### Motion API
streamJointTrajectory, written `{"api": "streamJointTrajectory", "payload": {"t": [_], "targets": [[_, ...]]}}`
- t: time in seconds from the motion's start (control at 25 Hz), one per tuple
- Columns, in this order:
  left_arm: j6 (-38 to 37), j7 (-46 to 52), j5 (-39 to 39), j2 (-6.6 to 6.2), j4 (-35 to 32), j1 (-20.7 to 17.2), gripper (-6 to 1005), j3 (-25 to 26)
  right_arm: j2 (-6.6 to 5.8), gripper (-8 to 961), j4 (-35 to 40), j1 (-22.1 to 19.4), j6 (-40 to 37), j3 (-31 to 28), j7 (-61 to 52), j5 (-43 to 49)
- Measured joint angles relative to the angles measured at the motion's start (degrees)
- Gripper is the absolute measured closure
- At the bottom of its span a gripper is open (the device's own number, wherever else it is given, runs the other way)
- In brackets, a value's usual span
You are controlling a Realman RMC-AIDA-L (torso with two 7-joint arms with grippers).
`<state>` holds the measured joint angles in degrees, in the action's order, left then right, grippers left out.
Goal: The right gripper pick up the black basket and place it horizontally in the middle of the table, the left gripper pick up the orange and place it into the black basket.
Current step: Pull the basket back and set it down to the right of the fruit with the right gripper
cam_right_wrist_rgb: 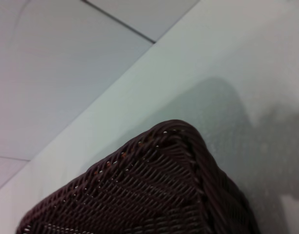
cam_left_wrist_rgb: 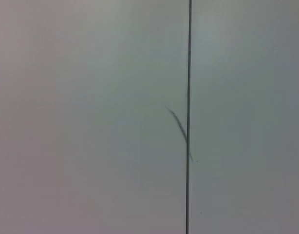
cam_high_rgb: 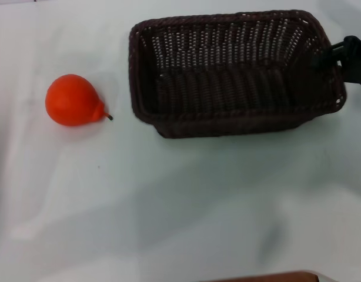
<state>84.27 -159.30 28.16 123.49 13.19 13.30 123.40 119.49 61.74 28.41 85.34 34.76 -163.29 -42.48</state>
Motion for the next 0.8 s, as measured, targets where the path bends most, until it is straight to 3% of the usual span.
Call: {"api": "streamJointTrajectory", "payload": {"t": [0.2,0.4,0.6,0.8], "targets": [[-0.67,-0.05,-0.02,0.04,0.00,0.23,95,-0.07,-0.11,710,-1.26,0.50,-0.61,0.76,1.08,-0.89],[-0.75,-0.04,-0.04,0.14,0.00,0.24,96,-0.15,-0.34,463,-3.06,1.30,-2.05,2.07,1.27,-0.85],[-0.79,0.01,-0.04,0.17,-0.10,0.24,95,-0.40,-0.73,310,-6.27,2.90,-2.46,2.26,2.18,-0.57],[-1.00,0.87,-0.02,0.11,-0.27,0.24,96,-0.68,-0.97,311,-6.77,3.10,-1.14,2.32,3.36,-1.20]]}}
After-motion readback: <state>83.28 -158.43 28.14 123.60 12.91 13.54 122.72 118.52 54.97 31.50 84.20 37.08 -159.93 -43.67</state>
